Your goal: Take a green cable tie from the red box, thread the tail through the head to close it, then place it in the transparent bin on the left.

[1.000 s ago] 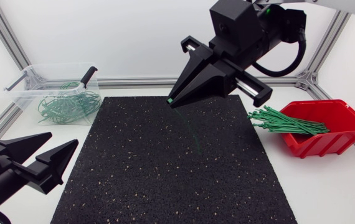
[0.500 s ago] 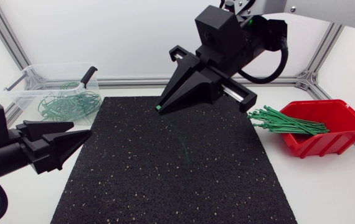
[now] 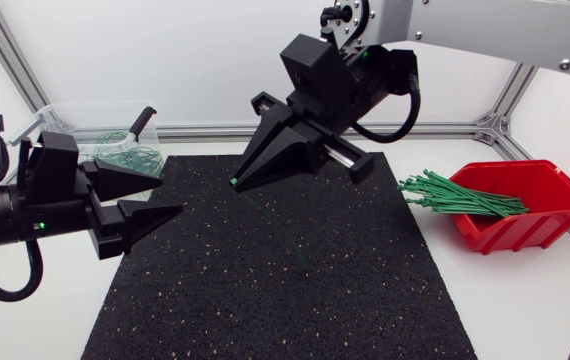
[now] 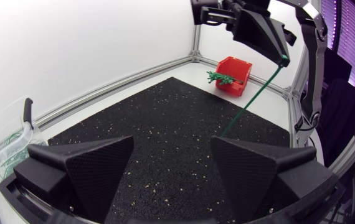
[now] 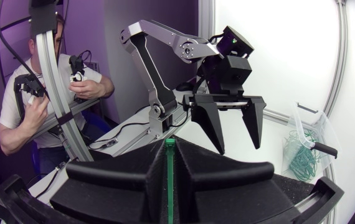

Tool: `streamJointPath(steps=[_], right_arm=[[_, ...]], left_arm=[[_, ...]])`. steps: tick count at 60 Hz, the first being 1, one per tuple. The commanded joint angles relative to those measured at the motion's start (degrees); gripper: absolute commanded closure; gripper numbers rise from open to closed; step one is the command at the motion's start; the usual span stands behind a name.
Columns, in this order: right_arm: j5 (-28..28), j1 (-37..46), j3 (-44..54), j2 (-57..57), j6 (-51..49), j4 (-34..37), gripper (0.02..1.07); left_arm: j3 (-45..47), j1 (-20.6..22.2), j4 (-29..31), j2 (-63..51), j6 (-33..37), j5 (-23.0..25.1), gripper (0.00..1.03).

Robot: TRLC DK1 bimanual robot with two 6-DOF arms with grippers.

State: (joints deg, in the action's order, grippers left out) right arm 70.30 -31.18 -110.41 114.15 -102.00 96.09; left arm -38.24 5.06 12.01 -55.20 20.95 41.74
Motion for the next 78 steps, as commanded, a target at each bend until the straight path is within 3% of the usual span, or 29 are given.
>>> streamJointPath(steps=[1,10,24,46,78], right_arm=[[0.54,-0.20,-2.09,2.31,1.10,10.08,1.01],[0.98,-0.81,-3.23,3.01,1.80,10.34,1.01],[1.94,-1.96,-6.31,4.86,3.56,10.87,1.01],[2.82,-3.19,-5.34,5.91,3.21,11.40,1.01],[3.96,-3.63,-3.32,5.56,1.98,11.92,1.01]], left_arm=[[-3.69,1.18,1.26,-3.16,5.24,2.56,0.18],[-4.92,0.83,1.96,-6.59,9.72,11.79,0.18],[-6.32,-4.18,-0.50,-13.18,12.36,28.58,0.18],[-5.71,-2.77,-7.09,-16.96,14.38,36.57,0.18],[-5.88,4.43,-9.81,-17.66,13.50,39.12,0.18]])
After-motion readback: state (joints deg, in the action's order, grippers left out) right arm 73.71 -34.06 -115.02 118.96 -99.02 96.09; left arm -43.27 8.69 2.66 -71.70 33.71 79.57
